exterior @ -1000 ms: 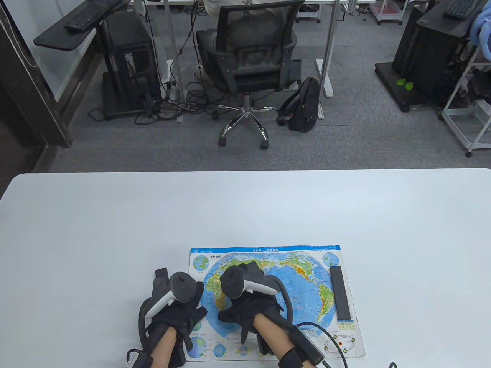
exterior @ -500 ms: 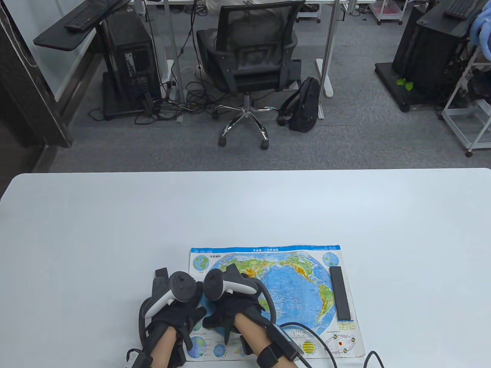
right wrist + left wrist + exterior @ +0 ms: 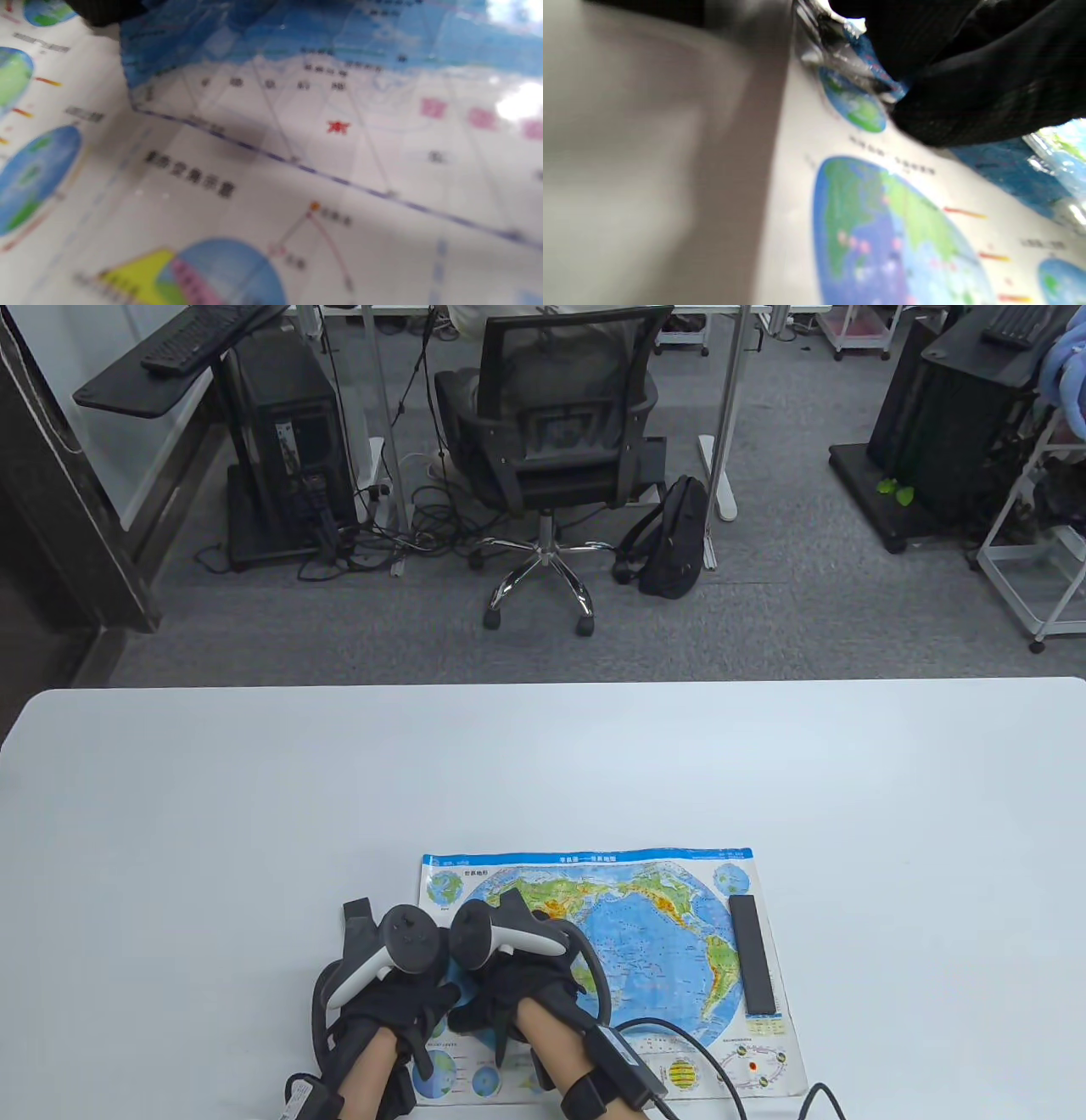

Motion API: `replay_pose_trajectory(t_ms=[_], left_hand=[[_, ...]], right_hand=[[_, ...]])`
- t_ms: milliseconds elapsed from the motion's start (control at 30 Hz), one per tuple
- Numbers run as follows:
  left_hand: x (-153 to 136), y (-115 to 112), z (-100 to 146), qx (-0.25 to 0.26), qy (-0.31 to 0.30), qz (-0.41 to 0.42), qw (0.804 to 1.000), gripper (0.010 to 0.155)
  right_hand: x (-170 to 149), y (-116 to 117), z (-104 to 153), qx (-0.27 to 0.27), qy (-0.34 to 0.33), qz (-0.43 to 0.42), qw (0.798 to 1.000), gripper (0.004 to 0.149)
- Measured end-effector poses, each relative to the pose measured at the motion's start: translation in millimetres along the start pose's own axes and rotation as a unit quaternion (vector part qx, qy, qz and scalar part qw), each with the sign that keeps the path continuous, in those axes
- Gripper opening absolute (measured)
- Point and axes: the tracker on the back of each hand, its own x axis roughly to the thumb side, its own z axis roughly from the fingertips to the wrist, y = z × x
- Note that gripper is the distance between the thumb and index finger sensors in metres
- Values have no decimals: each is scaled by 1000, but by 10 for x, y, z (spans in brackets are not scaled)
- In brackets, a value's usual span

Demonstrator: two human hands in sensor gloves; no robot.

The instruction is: Unroll map and secure with paperweights

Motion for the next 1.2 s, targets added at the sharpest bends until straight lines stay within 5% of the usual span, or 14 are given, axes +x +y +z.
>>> replay_pose_trajectory(t_ms=[267, 400, 700, 833, 1200], left_hand=[[47, 280, 280, 64, -28, 17, 997, 68], [-155, 361, 360, 97, 10, 38, 995, 72], [-621, 160, 253, 44, 127, 57, 989, 92], [-633, 135, 233, 42, 128, 74, 988, 88], [-423, 185, 223, 95, 143, -39, 984, 72]], right_hand=[[-1, 1, -3, -1, 0, -1, 1000, 82], [-1, 1, -4, 0, 0, -1, 1000, 82], [-5, 0, -3, 2, 1, -1, 1000, 82], [-7, -2, -3, 3, 2, 0, 1000, 81], [-4, -4, -7, 4, 3, 0, 1000, 82]])
